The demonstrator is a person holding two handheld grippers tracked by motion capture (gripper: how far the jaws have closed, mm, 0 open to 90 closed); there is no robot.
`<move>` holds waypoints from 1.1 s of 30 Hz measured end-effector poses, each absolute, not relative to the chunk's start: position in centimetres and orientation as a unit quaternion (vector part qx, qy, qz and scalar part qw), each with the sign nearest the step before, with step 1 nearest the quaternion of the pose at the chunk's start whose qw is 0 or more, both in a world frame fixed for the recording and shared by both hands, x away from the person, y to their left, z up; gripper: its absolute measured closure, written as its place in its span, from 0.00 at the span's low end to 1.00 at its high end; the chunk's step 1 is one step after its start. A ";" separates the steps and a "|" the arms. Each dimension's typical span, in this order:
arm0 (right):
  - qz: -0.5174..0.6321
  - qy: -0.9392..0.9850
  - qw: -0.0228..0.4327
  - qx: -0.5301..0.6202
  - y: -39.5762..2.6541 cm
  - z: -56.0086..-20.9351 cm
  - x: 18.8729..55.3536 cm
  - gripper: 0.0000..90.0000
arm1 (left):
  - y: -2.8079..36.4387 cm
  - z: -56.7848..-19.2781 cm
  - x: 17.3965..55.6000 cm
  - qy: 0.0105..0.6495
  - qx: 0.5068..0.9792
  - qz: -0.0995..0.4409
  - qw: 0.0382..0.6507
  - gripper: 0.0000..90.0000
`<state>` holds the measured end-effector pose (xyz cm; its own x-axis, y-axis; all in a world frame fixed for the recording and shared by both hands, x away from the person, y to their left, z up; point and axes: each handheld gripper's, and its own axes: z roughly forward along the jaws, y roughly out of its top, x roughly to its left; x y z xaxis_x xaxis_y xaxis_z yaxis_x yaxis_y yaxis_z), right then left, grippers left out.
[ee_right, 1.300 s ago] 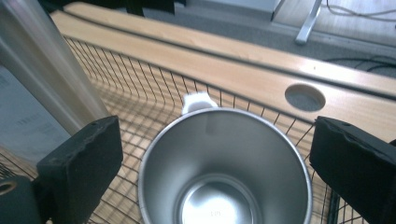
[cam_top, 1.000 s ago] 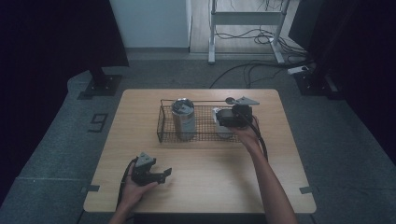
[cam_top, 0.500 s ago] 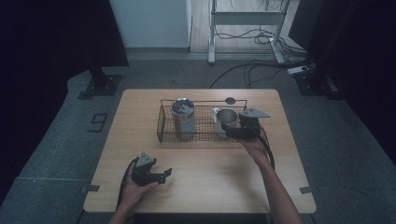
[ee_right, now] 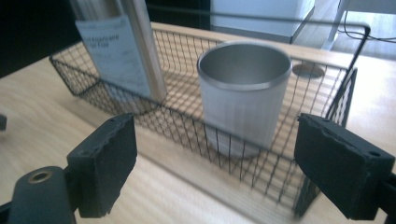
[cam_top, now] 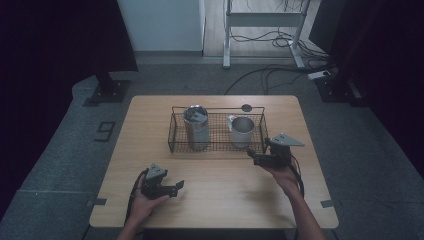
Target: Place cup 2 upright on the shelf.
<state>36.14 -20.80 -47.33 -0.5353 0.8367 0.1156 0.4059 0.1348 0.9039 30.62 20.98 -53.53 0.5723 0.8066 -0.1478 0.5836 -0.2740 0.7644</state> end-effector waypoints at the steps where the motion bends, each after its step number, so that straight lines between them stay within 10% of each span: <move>1: 0.498 0.720 0.215 0.432 -21.0 -47.6 35.8 0.15 | 21.0 -53.5 30.6 0.442 0.786 0.136 0.409 0.17; 33: 0.463 0.735 0.184 0.460 -23.0 -53.3 32.2 0.15 | 20.8 -53.7 30.5 0.442 0.789 0.139 0.403 0.17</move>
